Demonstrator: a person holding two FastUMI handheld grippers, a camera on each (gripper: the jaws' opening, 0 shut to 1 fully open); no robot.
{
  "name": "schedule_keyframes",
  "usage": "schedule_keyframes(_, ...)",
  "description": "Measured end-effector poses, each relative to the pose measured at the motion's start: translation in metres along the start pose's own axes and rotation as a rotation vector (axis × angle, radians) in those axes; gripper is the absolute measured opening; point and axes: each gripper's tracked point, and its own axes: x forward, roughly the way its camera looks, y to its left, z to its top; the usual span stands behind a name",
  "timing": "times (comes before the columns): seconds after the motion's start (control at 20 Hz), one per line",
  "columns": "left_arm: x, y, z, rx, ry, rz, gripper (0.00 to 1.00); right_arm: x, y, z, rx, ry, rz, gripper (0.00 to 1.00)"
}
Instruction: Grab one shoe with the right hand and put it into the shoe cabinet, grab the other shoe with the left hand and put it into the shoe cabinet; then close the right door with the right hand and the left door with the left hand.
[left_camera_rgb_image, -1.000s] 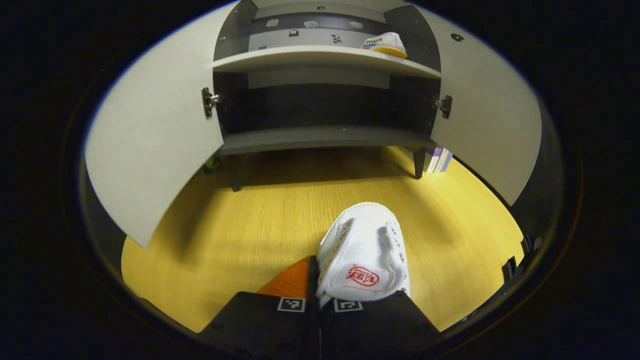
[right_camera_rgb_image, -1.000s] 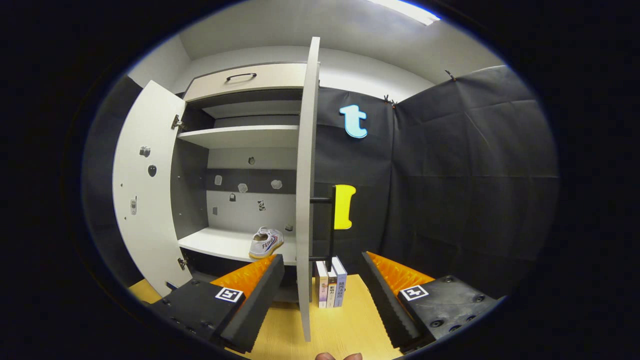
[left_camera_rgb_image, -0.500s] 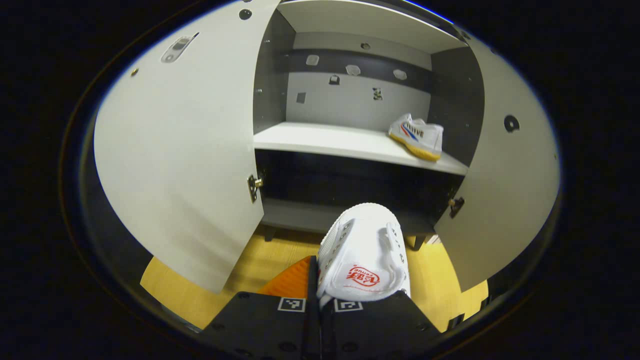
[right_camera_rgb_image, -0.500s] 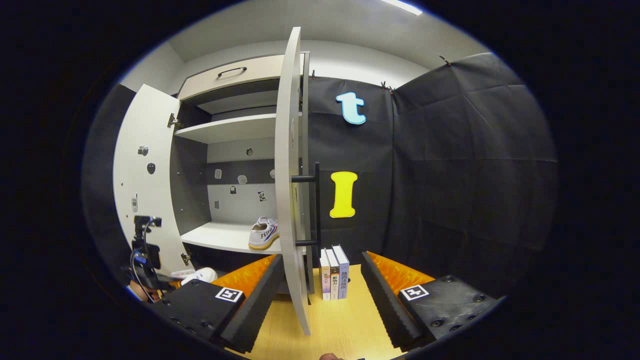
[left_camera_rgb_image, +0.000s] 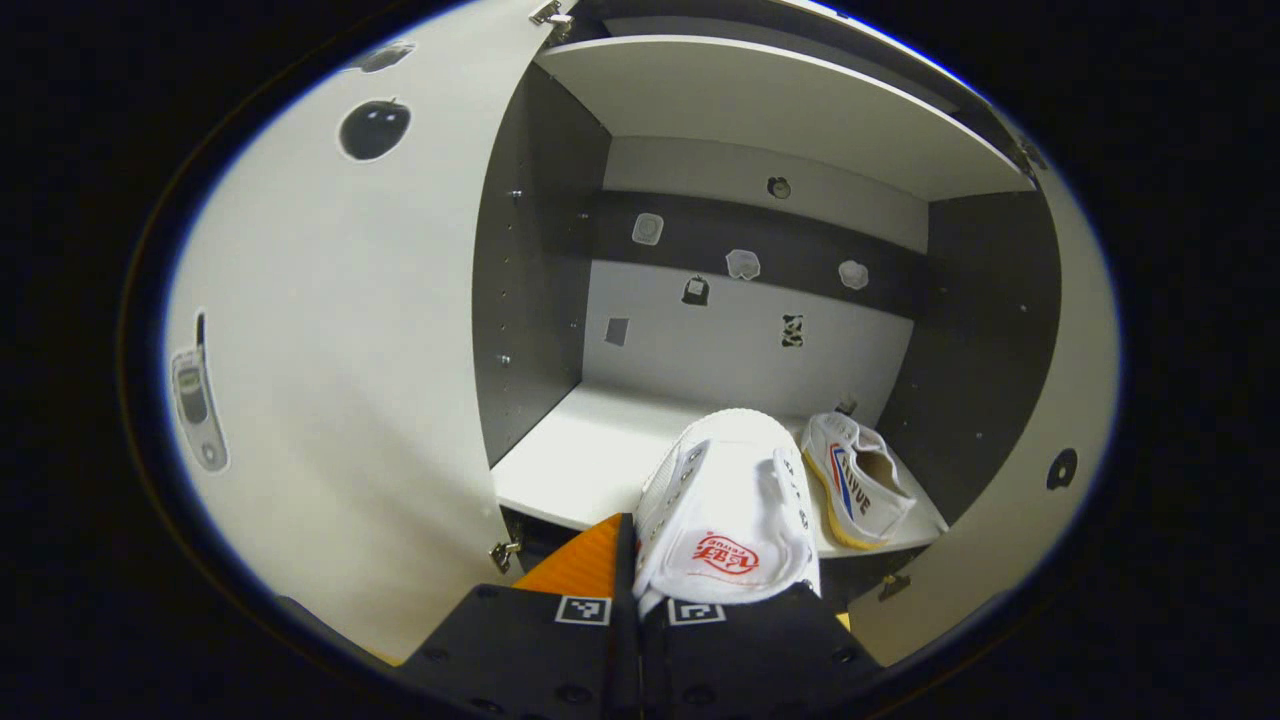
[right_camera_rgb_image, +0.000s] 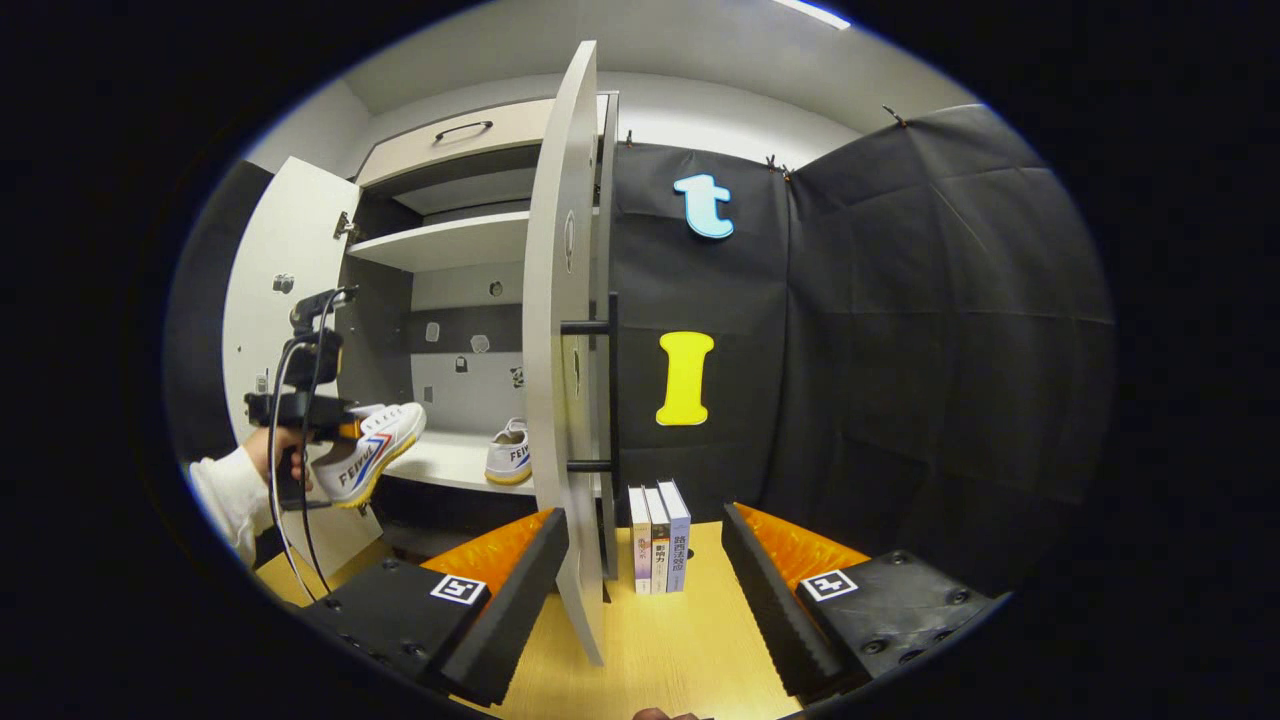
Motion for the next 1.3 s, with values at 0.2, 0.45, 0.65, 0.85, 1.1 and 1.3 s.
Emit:
schedule_keyframes(0.2,0.049,-0.008,0.023,0.024,0.047,0.042,0.07,0.01,-0.007,0.003,0.008,0.0,0.01,0.98)
schedule_keyframes(0.45,0.121,-0.014,0.024,0.058,0.166,0.096,0.07,0.026,-0.018,0.0,0.034,0.009,0.022,0.98)
schedule_keyframes(0.65,0.166,-0.014,0.027,0.111,0.191,0.156,0.07,0.033,-0.029,-0.012,0.044,0.03,0.01,0.98)
schedule_keyframes(0.85,0.19,-0.014,0.021,0.177,0.208,0.193,0.07,0.04,-0.048,-0.006,0.043,0.029,-0.02,0.98)
schedule_keyframes(1.1,0.201,-0.014,0.003,0.142,0.254,0.196,0.07,0.042,-0.06,-0.004,0.069,0.026,-0.044,0.98)
schedule_keyframes(1.3,0.197,-0.016,0.002,0.148,0.276,0.168,0.14,0.04,-0.061,-0.002,0.066,0.017,-0.054,0.98)
